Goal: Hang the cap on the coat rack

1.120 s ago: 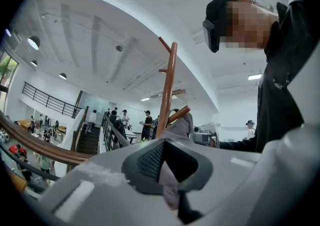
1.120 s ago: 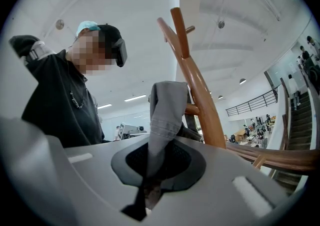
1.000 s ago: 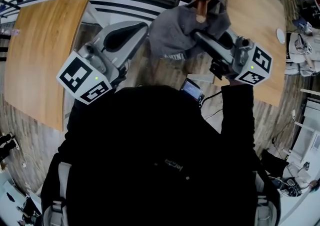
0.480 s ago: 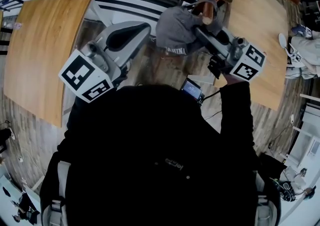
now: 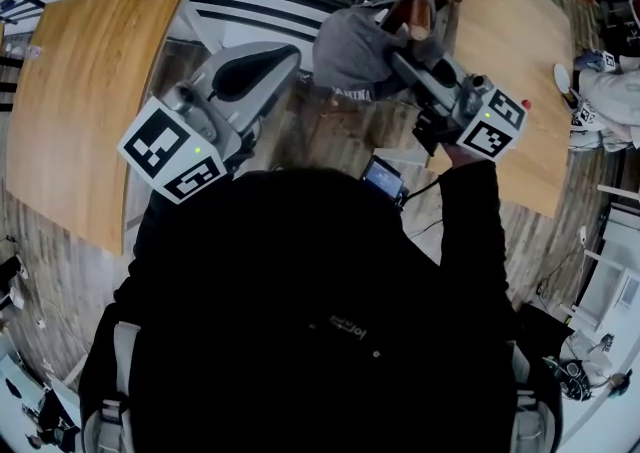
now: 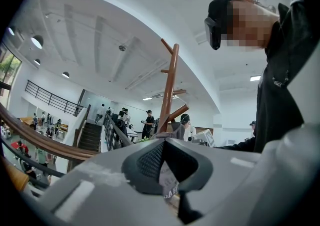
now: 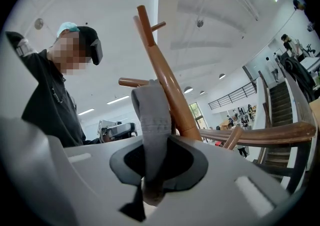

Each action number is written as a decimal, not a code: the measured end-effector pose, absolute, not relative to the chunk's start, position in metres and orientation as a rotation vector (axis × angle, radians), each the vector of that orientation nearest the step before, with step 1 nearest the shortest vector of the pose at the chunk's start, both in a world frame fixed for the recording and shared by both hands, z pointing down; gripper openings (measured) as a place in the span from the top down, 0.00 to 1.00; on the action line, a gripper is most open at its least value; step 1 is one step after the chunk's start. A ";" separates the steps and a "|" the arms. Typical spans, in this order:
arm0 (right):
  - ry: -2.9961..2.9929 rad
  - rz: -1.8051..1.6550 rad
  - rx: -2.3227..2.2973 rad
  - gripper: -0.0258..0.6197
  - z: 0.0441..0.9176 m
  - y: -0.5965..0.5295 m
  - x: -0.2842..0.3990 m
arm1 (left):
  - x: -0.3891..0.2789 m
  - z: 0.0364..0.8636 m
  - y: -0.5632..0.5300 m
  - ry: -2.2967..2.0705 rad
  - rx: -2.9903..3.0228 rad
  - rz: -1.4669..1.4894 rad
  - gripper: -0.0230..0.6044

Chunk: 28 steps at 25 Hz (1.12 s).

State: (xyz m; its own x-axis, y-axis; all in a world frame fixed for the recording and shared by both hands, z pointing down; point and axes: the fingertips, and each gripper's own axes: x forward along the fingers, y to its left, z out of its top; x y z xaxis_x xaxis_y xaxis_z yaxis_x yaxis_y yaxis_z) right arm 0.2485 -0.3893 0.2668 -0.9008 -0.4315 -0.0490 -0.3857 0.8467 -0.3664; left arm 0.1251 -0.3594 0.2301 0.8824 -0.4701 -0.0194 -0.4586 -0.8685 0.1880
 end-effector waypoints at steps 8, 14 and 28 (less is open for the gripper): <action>2.851 -0.522 -0.727 0.50 0.250 -0.373 0.248 | 0.124 0.225 -0.349 -0.635 2.876 -0.109 0.96; 2.792 -0.527 -0.917 0.48 0.248 -0.371 0.267 | 0.128 0.224 -0.352 -0.537 2.877 -0.116 0.96; 2.634 -0.418 -1.476 0.95 0.259 -0.292 0.312 | 0.152 0.246 -0.339 -0.223 2.913 -0.114 0.96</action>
